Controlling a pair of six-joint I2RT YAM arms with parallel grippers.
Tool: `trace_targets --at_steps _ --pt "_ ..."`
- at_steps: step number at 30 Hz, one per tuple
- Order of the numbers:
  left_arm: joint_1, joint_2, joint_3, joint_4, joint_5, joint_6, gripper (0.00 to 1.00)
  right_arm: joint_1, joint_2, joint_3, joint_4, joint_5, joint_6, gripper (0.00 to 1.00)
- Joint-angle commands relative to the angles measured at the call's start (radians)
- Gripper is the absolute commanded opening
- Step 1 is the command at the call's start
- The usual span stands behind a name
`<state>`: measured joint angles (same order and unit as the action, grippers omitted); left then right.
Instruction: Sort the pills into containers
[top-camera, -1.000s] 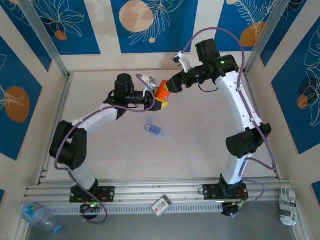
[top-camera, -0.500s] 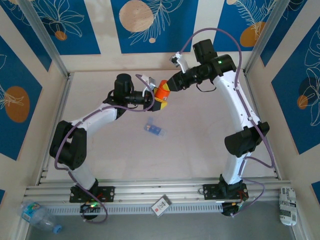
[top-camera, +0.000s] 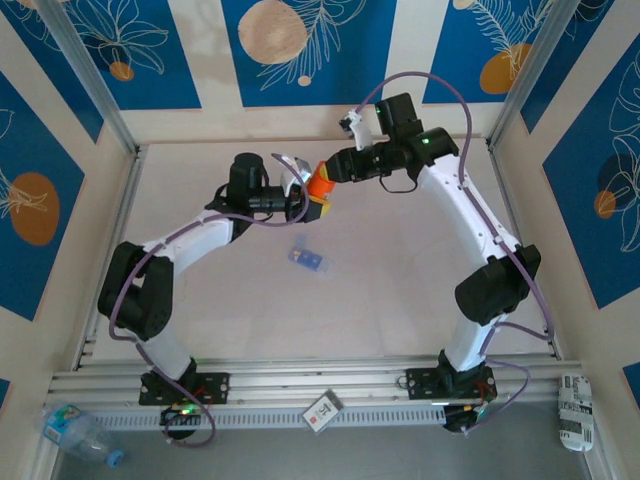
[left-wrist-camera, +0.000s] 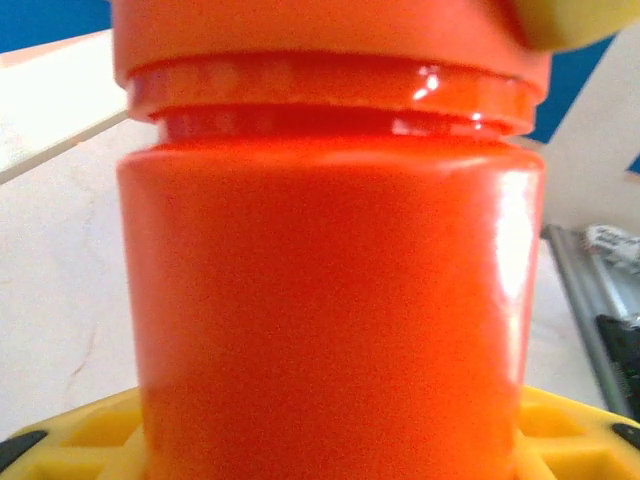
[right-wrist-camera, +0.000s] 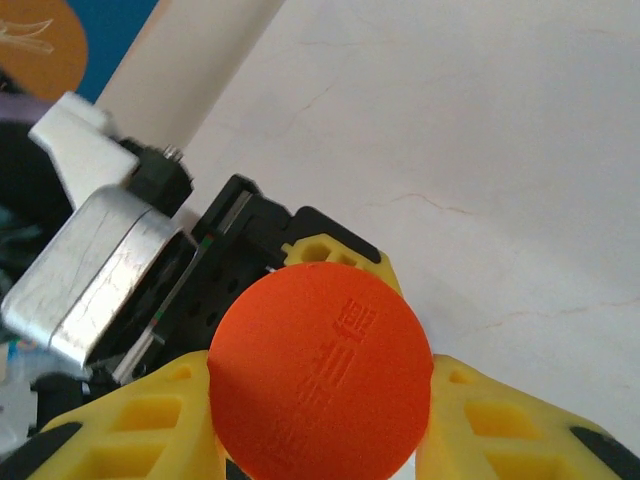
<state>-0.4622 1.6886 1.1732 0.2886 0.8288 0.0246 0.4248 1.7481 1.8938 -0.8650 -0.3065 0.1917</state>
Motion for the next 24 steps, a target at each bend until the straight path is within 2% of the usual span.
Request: trace_targets --at_steps 1,9,16,19,24 --pt "-0.023 -0.101 0.014 0.151 -0.066 0.066 0.00 0.053 -0.002 -0.095 0.026 0.137 0.172 0.33" --pt "-0.029 -0.085 0.008 0.167 -0.061 0.053 0.00 0.070 0.006 -0.080 0.031 0.192 0.226 0.35" --pt "-0.029 -0.057 0.009 0.189 -0.035 0.018 0.00 -0.011 0.018 0.044 -0.011 0.089 0.225 0.42" --pt "-0.028 -0.047 0.008 0.199 -0.025 0.005 0.00 -0.049 0.017 0.095 -0.024 0.024 0.218 0.53" --pt "-0.028 -0.037 0.006 0.198 -0.010 -0.002 0.00 -0.097 -0.023 0.120 -0.021 -0.065 0.195 0.81"
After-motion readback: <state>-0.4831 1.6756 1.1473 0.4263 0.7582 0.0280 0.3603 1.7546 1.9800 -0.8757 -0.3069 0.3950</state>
